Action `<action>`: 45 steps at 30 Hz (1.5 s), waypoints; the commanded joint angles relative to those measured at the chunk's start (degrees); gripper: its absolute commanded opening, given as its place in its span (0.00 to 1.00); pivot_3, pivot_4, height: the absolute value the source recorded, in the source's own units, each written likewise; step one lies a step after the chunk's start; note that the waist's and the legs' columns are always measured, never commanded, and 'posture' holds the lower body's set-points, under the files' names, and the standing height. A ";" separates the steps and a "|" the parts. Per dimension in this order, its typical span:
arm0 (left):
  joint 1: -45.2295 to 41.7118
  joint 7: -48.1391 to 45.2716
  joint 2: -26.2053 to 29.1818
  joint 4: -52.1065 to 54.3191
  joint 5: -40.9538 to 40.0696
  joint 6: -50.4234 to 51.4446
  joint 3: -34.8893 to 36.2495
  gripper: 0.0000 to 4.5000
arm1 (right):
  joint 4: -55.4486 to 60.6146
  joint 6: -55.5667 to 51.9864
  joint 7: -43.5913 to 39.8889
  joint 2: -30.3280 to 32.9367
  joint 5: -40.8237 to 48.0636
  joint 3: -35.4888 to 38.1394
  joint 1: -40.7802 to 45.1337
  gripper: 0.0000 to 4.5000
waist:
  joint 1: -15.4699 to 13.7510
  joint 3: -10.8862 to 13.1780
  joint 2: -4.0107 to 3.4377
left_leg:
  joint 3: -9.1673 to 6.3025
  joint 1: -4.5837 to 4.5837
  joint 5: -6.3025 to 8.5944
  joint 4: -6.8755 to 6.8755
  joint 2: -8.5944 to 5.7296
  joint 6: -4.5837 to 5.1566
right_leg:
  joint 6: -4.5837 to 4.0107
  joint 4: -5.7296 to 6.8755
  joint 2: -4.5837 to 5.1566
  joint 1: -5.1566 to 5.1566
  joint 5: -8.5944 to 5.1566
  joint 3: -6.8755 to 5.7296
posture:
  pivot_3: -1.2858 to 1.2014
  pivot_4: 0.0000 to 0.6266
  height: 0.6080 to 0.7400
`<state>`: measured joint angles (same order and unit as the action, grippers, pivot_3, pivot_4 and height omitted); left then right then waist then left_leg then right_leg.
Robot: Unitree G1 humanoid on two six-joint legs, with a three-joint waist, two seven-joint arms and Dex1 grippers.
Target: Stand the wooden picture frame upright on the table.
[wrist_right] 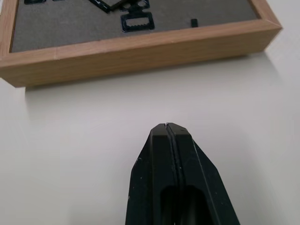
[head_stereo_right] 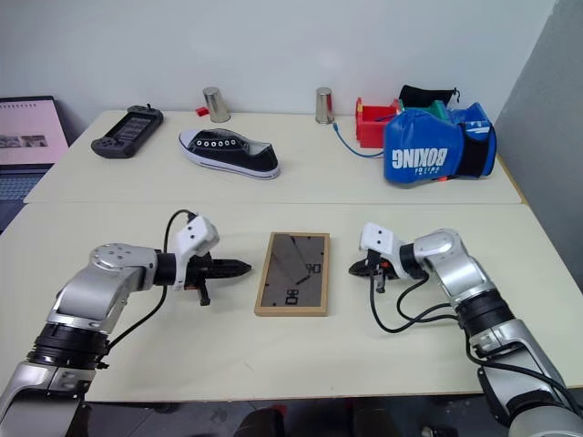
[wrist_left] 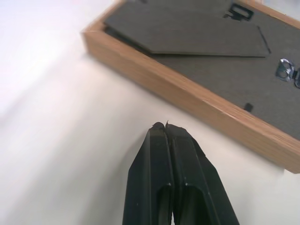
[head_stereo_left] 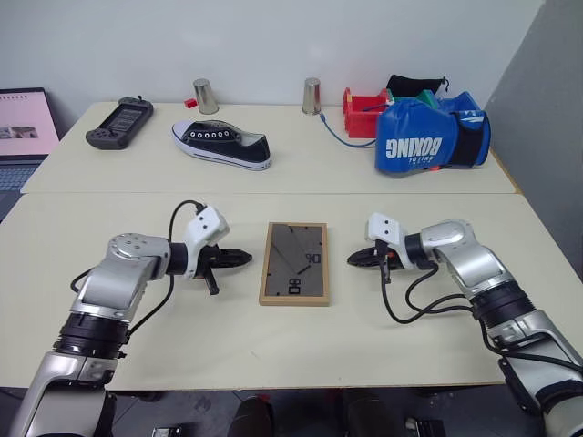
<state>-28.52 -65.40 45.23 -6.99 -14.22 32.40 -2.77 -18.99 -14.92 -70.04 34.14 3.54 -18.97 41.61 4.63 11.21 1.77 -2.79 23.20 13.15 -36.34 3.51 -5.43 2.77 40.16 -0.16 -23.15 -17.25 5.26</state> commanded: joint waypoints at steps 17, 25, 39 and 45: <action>-1.19 2.34 1.64 3.52 -25.09 39.05 11.01 0.49 | 9.44 -3.39 -5.09 1.50 4.65 3.40 -0.36 0.00 | 0.09 0.00 0.00 | -0.05 0.02 0.00 -0.03 0.01 0.00 | 0.01 0.01 -0.03 -0.01 -0.01 -0.03 | 0.52 0.24 1.00; -4.71 6.39 -0.12 -3.44 -25.65 42.91 11.45 0.85 | 10.65 -3.55 -4.04 2.23 4.54 4.08 -2.40 0.00 | 0.08 0.00 0.00 | -0.10 0.06 0.00 -0.14 0.02 0.00 | 0.00 0.03 -0.03 0.00 0.00 -0.09 | 0.52 0.24 1.00; -6.62 5.32 0.09 -6.82 -25.69 43.35 7.87 0.99 | 10.06 -3.56 -3.20 2.57 4.27 4.02 -2.12 0.00 | 0.03 0.00 0.00 | -0.10 0.07 0.00 -0.22 0.01 -0.01 | 0.00 0.08 -0.03 -0.01 0.00 -0.09 | 0.52 0.24 1.00; -9.49 4.91 0.44 -9.48 -27.06 50.48 5.69 0.99 | 8.24 -1.56 -2.93 1.71 2.85 2.80 -1.30 0.00 | 0.05 0.00 0.00 | -0.11 0.10 0.00 -0.26 0.01 0.00 | 0.00 0.10 -0.03 -0.01 0.00 -0.10 | 0.52 0.24 1.00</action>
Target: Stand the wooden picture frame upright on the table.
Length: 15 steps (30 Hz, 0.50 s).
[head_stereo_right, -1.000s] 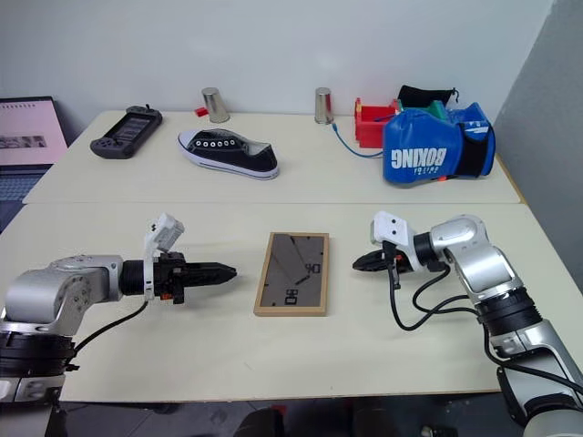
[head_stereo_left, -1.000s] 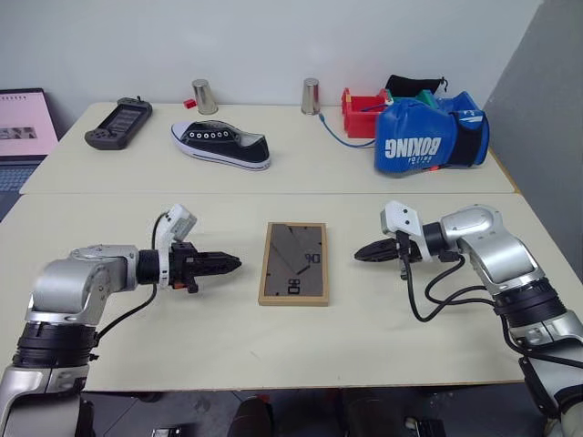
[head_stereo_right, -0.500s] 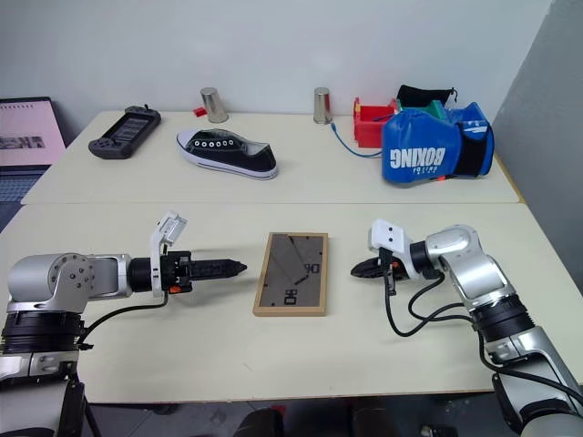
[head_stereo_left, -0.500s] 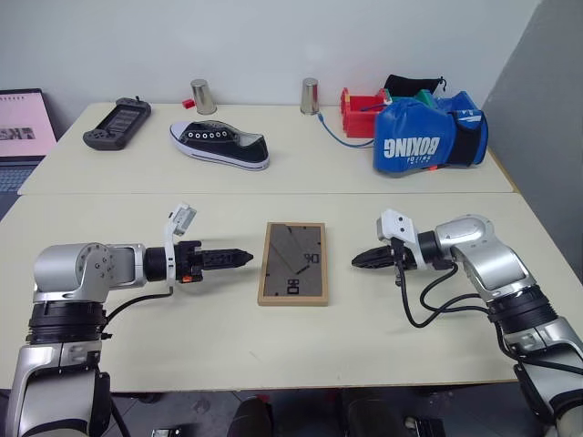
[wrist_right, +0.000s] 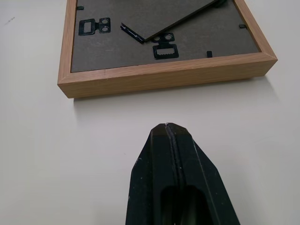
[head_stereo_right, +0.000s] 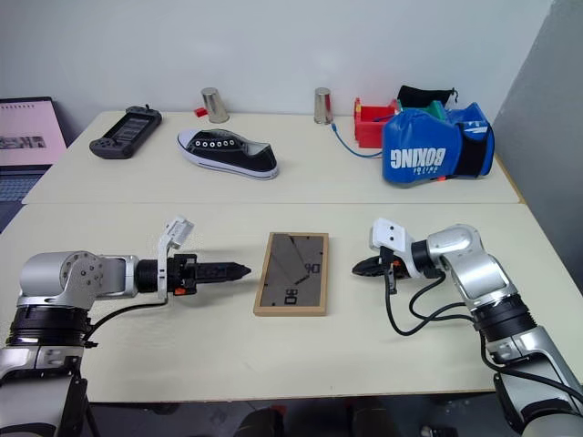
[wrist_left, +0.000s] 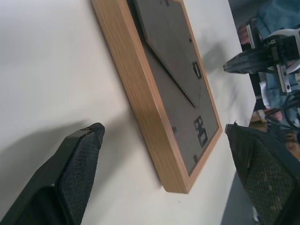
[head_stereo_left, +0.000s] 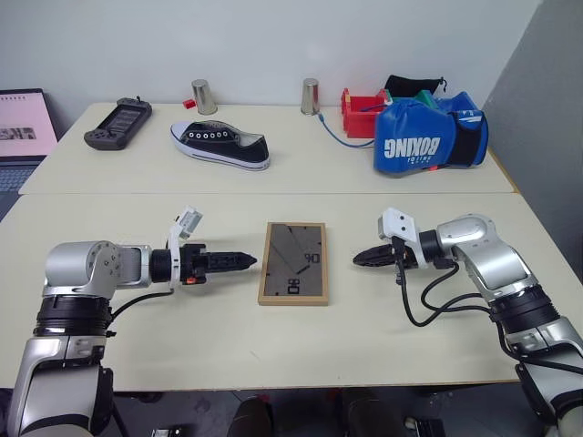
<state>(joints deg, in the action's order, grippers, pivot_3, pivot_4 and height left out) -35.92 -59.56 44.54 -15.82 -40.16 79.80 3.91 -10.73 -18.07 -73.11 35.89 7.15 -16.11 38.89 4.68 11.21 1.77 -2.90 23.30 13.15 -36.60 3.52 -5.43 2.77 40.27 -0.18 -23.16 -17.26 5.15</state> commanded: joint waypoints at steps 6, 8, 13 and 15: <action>-2.65 -2.34 1.79 -1.38 -0.85 3.84 -3.90 0.99 | -0.09 1.72 -1.00 -0.94 -1.51 -1.41 1.65 0.00 | 0.10 0.00 0.00 | 0.00 0.00 0.00 -0.03 0.00 0.00 | 0.00 0.05 0.00 0.00 0.00 0.01 | 0.52 0.24 1.00; -2.52 -2.90 1.79 -1.57 -0.63 3.55 -4.99 0.99 | 0.04 1.81 -1.32 -1.36 -1.77 -2.09 1.48 0.00 | 0.10 0.00 0.00 | 0.00 0.00 0.00 -0.04 0.00 0.00 | 0.00 0.05 0.00 0.00 0.00 0.01 | 0.52 0.24 1.00; -4.29 -3.22 -0.08 -6.17 1.86 0.16 -7.78 0.99 | -2.15 2.58 0.44 -4.95 -3.33 -4.58 2.16 0.00 | 0.12 0.00 0.00 | -0.01 -0.01 0.00 -0.04 0.00 0.00 | 0.00 0.06 -0.01 -0.01 0.00 0.00 | 0.52 0.24 1.00; -5.01 -3.94 -0.44 -7.68 2.99 -1.93 -9.07 0.99 | -3.66 3.42 1.02 -6.03 -4.19 -5.15 2.77 0.00 | 0.06 0.00 0.00 | -0.02 -0.01 0.00 -0.09 -0.01 0.00 | 0.00 0.12 -0.01 0.00 0.00 -0.01 | 0.52 0.24 1.00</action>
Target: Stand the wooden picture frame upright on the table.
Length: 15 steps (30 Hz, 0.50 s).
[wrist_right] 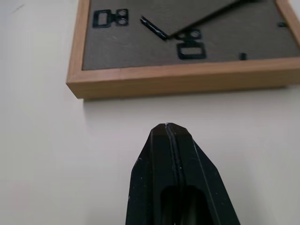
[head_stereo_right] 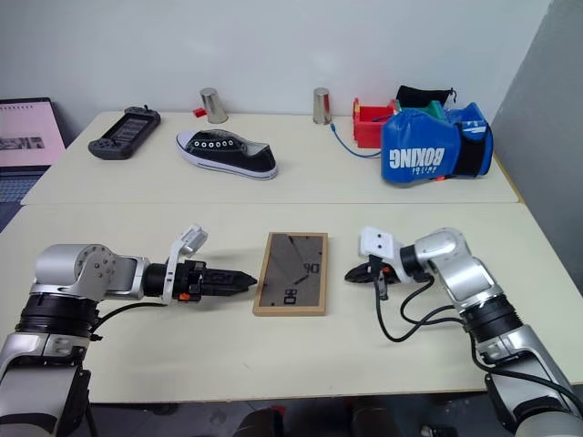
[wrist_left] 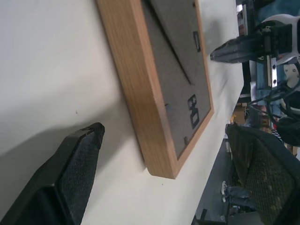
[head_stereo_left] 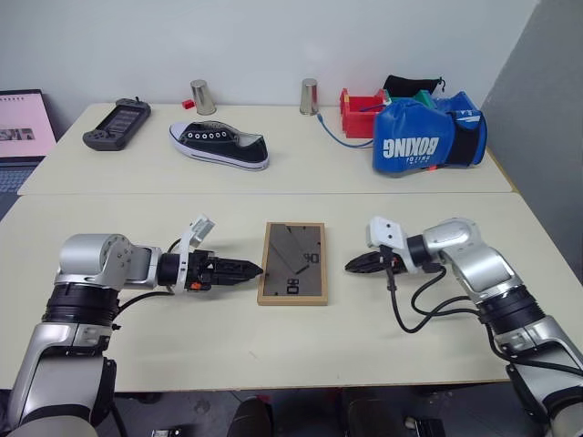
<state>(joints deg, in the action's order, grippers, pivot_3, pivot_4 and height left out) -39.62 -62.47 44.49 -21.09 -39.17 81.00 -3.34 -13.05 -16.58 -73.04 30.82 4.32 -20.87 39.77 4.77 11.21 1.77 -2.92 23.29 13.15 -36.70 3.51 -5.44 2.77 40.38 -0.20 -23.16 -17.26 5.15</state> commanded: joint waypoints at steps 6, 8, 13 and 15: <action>-4.63 -3.57 -3.33 -9.42 6.01 -10.20 -4.85 0.99 | -5.57 4.67 2.13 -3.44 -3.42 -1.72 2.78 0.00 | -0.54 -0.01 -0.01 | -0.01 0.00 0.00 -0.16 -0.02 0.00 | 0.00 0.14 0.01 0.03 0.00 -0.01 | 0.52 0.24 1.00; -5.48 -4.63 -3.94 -11.98 7.38 -12.45 -5.48 0.99 | -5.77 4.72 2.04 -3.53 -3.51 -1.55 2.42 0.00 | -0.75 -0.01 -0.01 | -0.01 0.00 0.00 -0.18 -0.03 0.00 | 0.00 0.15 0.01 0.05 0.00 0.00 | 0.52 0.24 1.00; -6.56 -7.70 -5.11 -14.45 9.05 -14.15 -7.63 0.99 | -6.75 5.32 2.31 -4.00 -3.87 -1.60 2.69 0.00 | -1.07 -0.02 -0.02 | -0.01 -0.02 0.00 -0.21 -0.04 0.00 | 0.00 0.21 0.01 0.05 0.00 0.00 | 0.52 0.24 1.00; -6.38 -8.72 -5.40 -14.24 9.53 -14.29 -8.40 0.99 | -7.17 5.56 2.57 -4.39 -4.10 -1.71 3.09 0.00 | -1.07 -0.02 -0.02 | -0.01 -0.03 0.00 -0.22 -0.04 0.00 | 0.00 0.25 0.01 0.05 0.00 0.01 | 0.52 0.24 1.00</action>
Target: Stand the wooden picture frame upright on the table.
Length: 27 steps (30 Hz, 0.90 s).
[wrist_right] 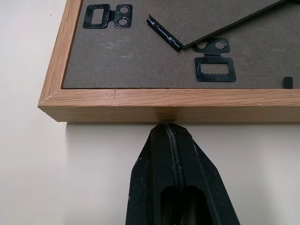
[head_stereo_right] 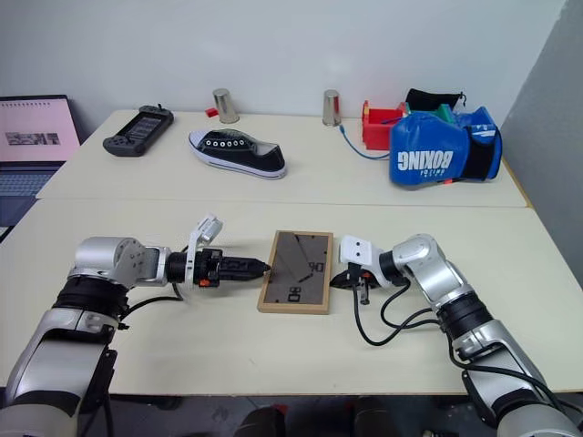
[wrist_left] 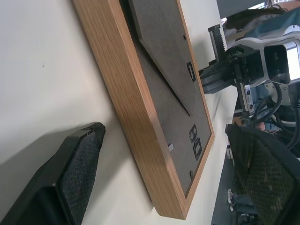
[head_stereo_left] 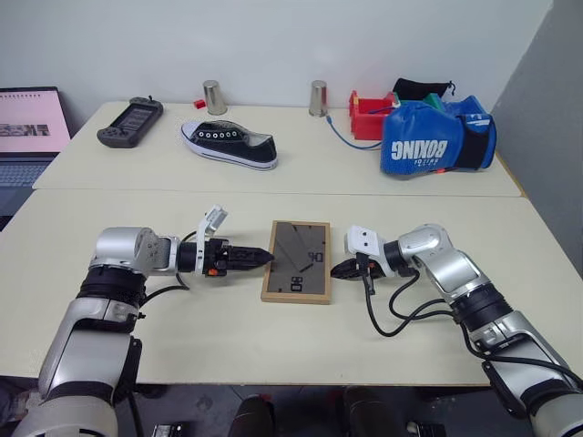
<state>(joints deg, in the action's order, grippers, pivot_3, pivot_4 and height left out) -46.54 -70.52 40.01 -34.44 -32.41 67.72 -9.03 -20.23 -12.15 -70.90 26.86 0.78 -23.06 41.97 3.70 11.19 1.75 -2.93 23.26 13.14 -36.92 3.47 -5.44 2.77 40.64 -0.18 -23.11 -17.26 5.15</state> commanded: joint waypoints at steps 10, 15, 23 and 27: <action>-0.66 -2.71 -3.65 -2.98 5.27 -2.11 -2.93 0.99 | -1.20 2.21 1.14 -2.88 -1.64 -0.21 2.11 0.00 | -0.11 -0.02 -0.01 | 0.00 -0.08 0.00 0.00 -0.01 0.00 | 0.00 0.09 0.00 0.05 -0.01 0.01 | 0.52 0.24 1.00; -0.63 -3.30 -4.16 -2.62 5.84 -1.87 -2.84 0.99 | -2.06 2.65 1.48 -4.48 -2.09 -0.28 2.77 0.00 | -0.16 -0.02 -0.01 | 0.00 -0.09 0.00 0.00 -0.01 0.00 | 0.00 0.09 0.00 0.06 -0.01 0.02 | 0.52 0.24 1.00; -0.35 -4.06 -4.27 -1.58 6.38 -1.66 -2.48 0.99 | -2.25 2.78 1.73 -6.27 -2.39 -0.53 3.15 0.00 | -0.25 -0.02 -0.01 | 0.00 -0.09 0.00 0.00 -0.01 0.00 | 0.00 0.09 0.00 0.06 -0.01 0.01 | 0.52 0.24 1.00; -0.27 -4.60 -4.35 -0.76 6.12 -1.37 -2.33 0.99 | -2.66 3.09 1.84 -6.98 -2.72 -0.76 3.58 0.00 | -0.25 -0.02 -0.01 | 0.00 -0.10 0.00 0.01 -0.01 0.00 | 0.00 0.09 0.00 0.06 -0.01 0.01 | 0.52 0.24 1.00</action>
<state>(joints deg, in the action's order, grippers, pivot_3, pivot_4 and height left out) -48.00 -74.76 37.14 -36.07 -26.73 65.55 -9.59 -23.32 -10.41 -69.30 20.98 -1.74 -23.69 43.72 3.45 11.17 1.74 -2.94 23.16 13.15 -36.91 3.46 -5.44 2.77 40.73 -0.18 -23.04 -17.27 5.16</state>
